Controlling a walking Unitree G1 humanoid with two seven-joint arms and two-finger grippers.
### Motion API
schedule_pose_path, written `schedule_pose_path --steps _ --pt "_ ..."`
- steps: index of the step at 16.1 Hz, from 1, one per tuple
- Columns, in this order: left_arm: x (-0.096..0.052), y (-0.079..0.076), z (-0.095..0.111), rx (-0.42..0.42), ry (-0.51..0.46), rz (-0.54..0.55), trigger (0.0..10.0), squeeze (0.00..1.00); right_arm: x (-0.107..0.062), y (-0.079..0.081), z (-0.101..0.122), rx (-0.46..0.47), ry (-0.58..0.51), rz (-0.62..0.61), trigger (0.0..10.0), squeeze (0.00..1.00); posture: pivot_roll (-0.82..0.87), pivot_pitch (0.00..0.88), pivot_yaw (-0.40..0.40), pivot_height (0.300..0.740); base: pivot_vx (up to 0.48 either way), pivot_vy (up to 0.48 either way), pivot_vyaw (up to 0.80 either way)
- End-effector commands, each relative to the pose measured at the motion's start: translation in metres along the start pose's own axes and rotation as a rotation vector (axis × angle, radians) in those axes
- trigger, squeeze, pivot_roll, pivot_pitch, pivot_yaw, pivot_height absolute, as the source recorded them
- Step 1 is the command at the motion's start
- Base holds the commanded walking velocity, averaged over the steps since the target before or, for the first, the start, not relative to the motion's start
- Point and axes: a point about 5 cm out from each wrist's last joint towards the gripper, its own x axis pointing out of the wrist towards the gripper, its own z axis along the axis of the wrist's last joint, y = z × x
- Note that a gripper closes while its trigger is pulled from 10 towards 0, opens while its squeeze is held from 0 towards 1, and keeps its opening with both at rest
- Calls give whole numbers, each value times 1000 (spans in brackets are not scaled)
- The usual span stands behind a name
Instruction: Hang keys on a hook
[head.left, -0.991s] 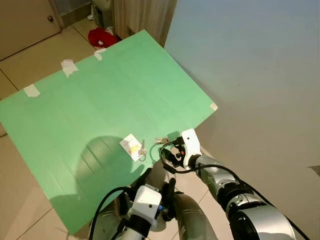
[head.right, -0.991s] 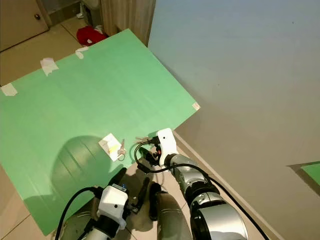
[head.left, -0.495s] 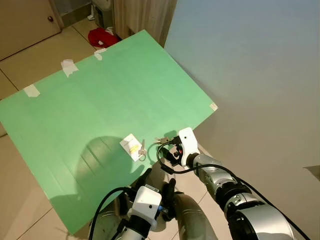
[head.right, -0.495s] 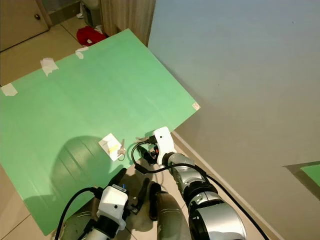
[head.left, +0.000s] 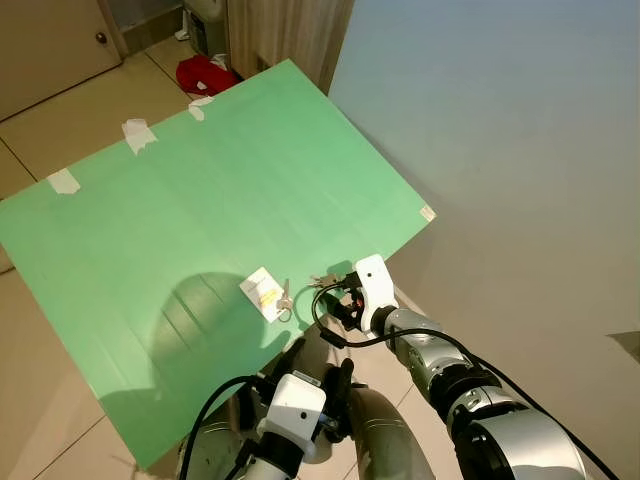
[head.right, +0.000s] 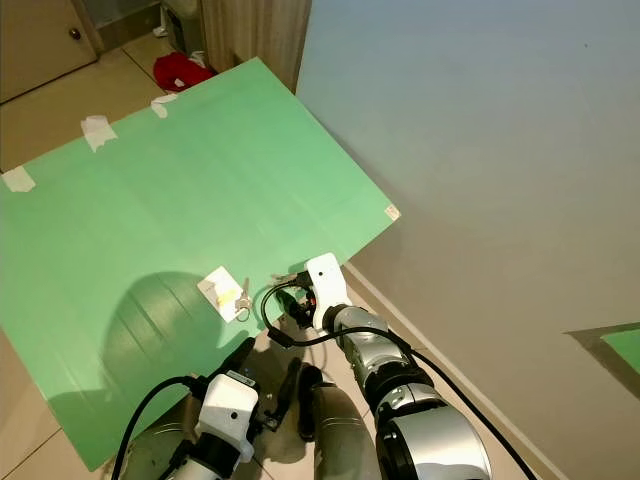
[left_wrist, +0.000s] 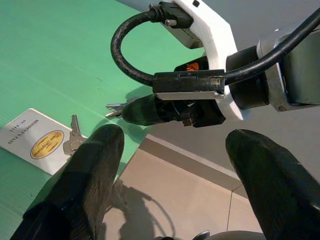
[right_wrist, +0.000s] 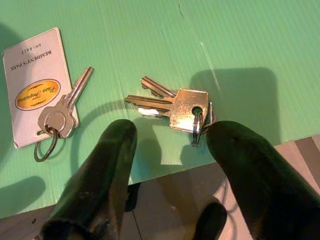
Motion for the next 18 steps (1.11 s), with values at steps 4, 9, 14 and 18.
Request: schedule_pose_path --steps 4,9,14,18 --pt "-7 -10 -7 -13 40 -29 10000 0 -6 -5 -14 0 33 -17 0 0 -71 393 -192 740 0 0 0" --pt "-6 -10 -8 -8 39 -33 10000 0 -8 -8 -13 -22 28 -3 0 0 -83 393 -194 740 0 0 0" --pt "-4 -11 -8 3 37 -42 10000 0 -9 -10 -7 -30 -1 0 0 0 -87 378 -193 740 0 0 0" --pt "-2 -11 -7 8 31 -43 10000 0 -10 -12 -10 -9 6 -8 0 0 -91 374 -197 740 0 0 0"
